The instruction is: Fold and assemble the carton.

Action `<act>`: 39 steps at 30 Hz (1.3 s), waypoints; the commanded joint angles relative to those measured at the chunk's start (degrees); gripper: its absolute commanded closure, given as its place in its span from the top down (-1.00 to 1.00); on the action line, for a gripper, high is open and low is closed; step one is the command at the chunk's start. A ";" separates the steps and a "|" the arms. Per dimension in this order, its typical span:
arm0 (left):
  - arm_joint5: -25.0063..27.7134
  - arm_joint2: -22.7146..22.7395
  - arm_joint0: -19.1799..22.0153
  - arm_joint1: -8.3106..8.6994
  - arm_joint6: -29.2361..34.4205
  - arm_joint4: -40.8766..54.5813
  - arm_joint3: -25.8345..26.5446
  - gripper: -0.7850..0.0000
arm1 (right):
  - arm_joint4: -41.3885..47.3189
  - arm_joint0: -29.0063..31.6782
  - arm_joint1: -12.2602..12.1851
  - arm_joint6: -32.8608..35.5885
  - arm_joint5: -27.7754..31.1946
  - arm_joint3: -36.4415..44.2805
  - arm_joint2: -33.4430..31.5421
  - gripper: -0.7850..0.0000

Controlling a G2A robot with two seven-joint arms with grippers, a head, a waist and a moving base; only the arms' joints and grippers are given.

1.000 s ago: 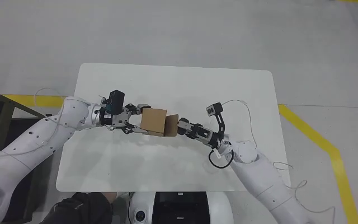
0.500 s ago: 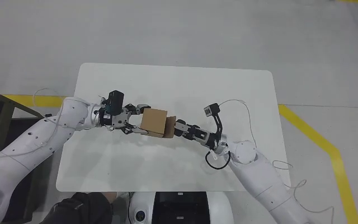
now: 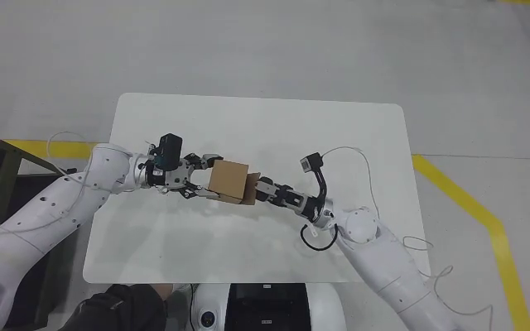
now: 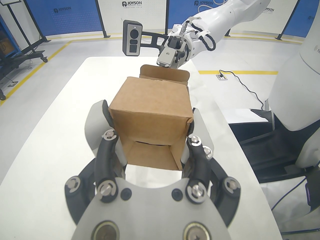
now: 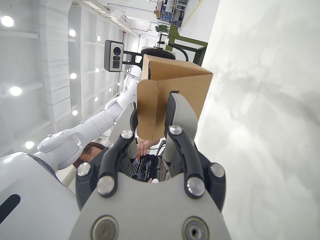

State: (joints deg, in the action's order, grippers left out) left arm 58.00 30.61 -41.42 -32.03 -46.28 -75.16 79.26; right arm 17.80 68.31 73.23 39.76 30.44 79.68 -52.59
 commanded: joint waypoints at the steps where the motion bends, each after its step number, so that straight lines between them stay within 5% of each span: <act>1: 0.00 0.26 -0.16 0.05 0.00 -0.06 0.26 0.13 | -1.07 -0.11 0.02 -0.48 -0.32 0.22 0.00 -0.46; 14: 0.00 2.38 -1.72 0.44 0.00 0.28 1.14 0.14 | -7.09 0.10 0.18 -4.91 -0.34 1.24 -0.30 -0.73; 39: 0.00 5.88 -4.53 0.77 0.00 0.61 2.09 0.10 | -9.91 1.57 0.06 -4.62 -1.08 3.42 -0.79 -0.60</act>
State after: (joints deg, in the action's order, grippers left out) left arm 58.00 36.38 -45.87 -31.23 -46.28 -74.57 81.37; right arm 7.94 69.71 73.33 34.87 29.45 82.85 -53.37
